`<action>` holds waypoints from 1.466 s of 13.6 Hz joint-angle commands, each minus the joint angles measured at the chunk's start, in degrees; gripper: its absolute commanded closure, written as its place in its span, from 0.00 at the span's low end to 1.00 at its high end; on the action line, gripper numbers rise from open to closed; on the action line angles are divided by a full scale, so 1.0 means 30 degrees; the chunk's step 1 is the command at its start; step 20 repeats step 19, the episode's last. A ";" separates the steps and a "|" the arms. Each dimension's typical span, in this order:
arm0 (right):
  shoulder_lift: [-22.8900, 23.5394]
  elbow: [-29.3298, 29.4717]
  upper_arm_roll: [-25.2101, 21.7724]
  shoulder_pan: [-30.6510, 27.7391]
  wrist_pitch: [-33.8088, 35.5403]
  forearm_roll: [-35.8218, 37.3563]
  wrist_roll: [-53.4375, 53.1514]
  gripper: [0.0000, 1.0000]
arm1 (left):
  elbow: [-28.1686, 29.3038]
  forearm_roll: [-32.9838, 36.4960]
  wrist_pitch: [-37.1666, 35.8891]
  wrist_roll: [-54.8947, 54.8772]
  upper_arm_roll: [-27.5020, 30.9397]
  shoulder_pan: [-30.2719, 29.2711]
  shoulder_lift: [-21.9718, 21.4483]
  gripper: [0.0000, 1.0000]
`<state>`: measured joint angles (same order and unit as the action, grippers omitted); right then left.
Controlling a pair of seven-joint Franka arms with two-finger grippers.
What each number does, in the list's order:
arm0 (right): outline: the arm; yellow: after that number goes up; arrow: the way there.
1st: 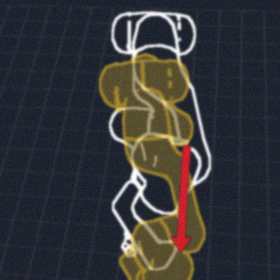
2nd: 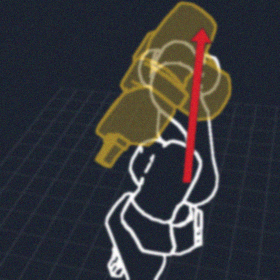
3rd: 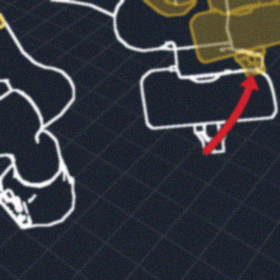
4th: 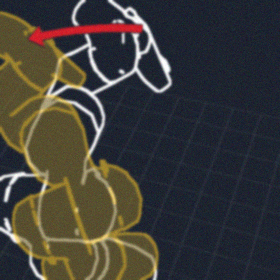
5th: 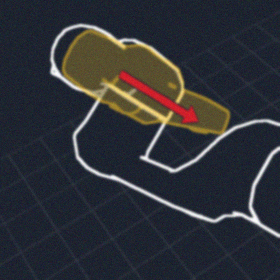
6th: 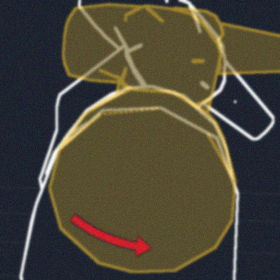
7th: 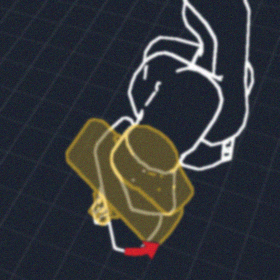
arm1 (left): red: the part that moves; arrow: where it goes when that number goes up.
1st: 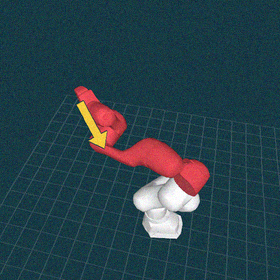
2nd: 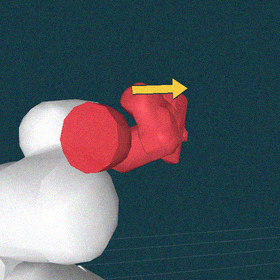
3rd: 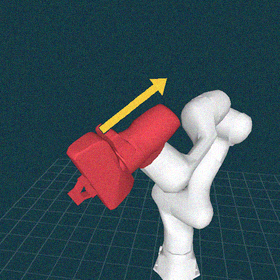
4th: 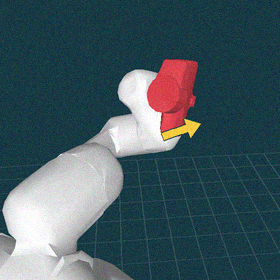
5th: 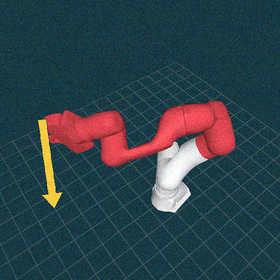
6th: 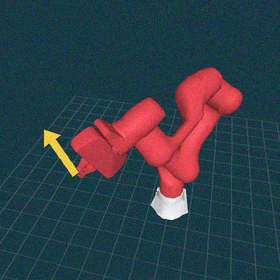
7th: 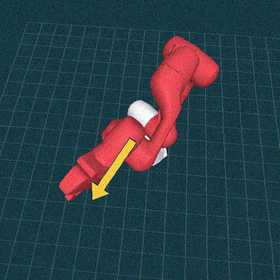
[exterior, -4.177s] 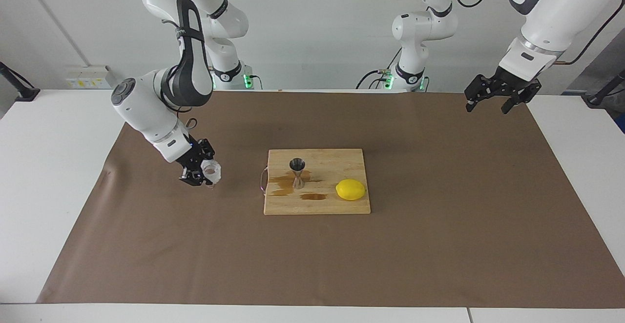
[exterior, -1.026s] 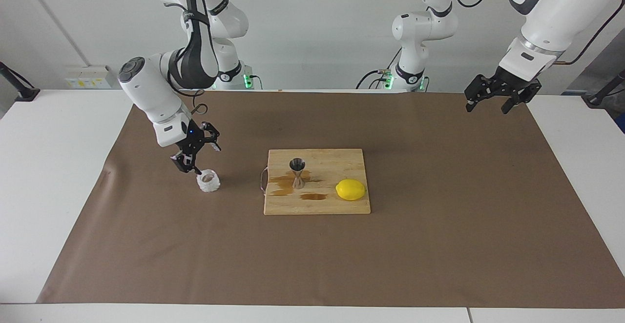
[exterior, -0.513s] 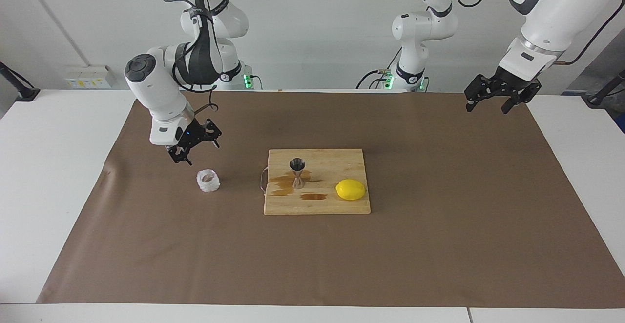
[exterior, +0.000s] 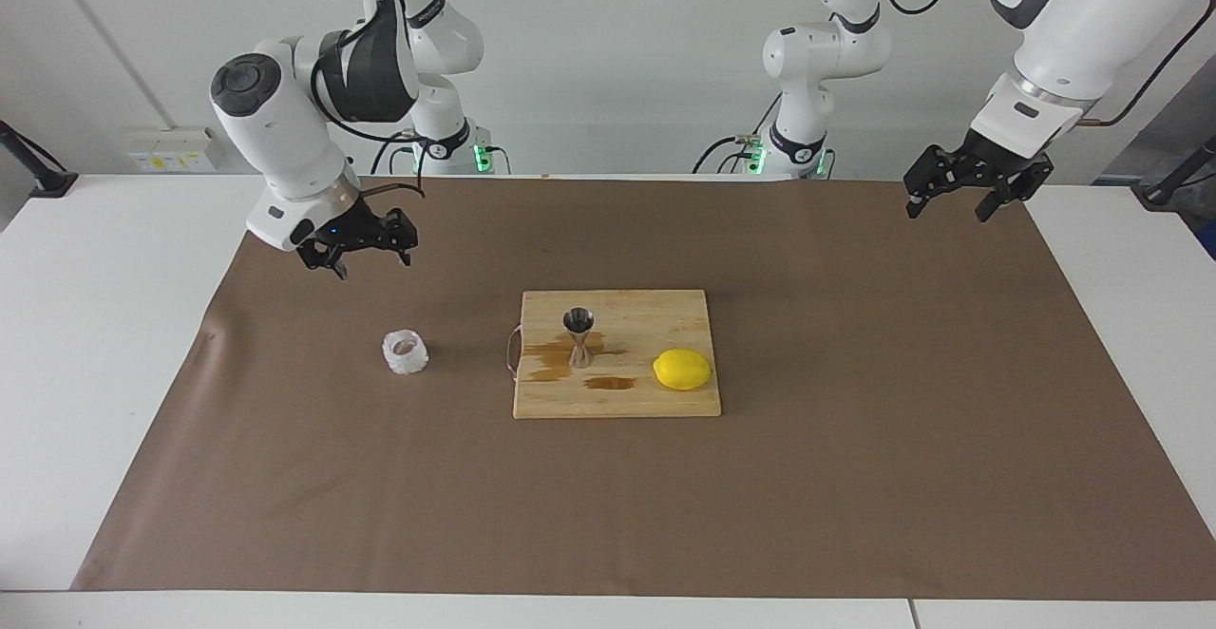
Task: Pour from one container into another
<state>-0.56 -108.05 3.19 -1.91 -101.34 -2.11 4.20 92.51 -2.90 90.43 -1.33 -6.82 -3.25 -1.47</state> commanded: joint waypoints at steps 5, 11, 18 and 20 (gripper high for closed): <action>-0.0310 0.4871 -0.0214 -0.0857 0.4743 0.0087 -0.3127 0.00 | 0.0335 0.0323 -0.0143 -0.0171 0.0165 0.0117 -0.0416 0.00; -0.1718 0.4728 -0.0624 -0.0915 0.4893 -0.0382 -0.3070 0.00 | 0.0335 0.0323 -0.0143 -0.0171 0.0165 0.0117 -0.0387 0.00; -0.1924 0.4903 -0.0654 -0.0975 0.5569 -0.0001 -0.2630 0.00 | 0.0335 0.0323 -0.0143 -0.0171 0.0165 0.0117 -0.0416 0.00; -0.1924 0.4903 -0.0654 -0.0975 0.5451 -0.0001 -0.2629 0.00 | 0.0335 0.0323 -0.0143 -0.0171 0.0165 0.0117 -0.0388 0.00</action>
